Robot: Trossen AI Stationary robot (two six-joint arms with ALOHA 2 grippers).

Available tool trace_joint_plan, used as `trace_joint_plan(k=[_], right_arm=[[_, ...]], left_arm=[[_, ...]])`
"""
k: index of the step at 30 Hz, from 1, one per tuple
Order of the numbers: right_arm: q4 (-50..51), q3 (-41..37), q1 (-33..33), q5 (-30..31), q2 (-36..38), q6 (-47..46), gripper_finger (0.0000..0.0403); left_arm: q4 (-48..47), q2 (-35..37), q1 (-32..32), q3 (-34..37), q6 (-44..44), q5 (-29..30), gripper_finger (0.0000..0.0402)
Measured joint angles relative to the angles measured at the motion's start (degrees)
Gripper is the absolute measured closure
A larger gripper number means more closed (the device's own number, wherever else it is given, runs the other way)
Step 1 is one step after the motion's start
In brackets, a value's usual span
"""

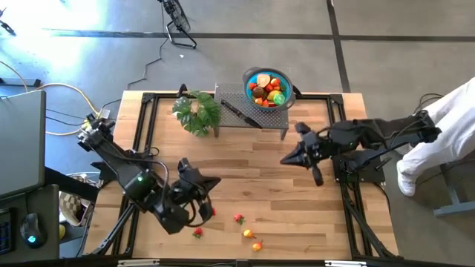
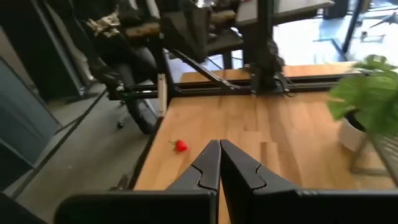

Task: Pick & Place Fruit
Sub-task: Put the red strawberry in the blue bowl on the shelf

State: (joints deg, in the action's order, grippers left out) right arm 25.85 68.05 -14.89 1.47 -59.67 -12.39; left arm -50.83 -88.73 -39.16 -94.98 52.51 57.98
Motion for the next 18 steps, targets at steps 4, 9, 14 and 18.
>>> trace_joint_plan(k=[4,9,14,18], right_arm=[[-2.07,0.02,-2.92,-0.36,-2.97,0.14,0.0401],[-2.19,0.02,-6.76,-0.4,-6.16,0.49,0.0401],[-2.28,0.02,-9.06,-0.41,-8.55,0.62,0.0401],[-2.92,0.02,-10.55,-0.6,-9.78,0.62,0.0401]], left_arm=[[0.59,-2.99,0.13,0.0,3.31,0.76,0.0401],[4.35,-7.82,0.13,0.07,5.24,2.04,0.0401],[11.67,-11.43,0.13,0.04,4.89,2.45,0.0401],[17.36,-14.17,0.15,0.04,3.44,2.6,0.0401]])
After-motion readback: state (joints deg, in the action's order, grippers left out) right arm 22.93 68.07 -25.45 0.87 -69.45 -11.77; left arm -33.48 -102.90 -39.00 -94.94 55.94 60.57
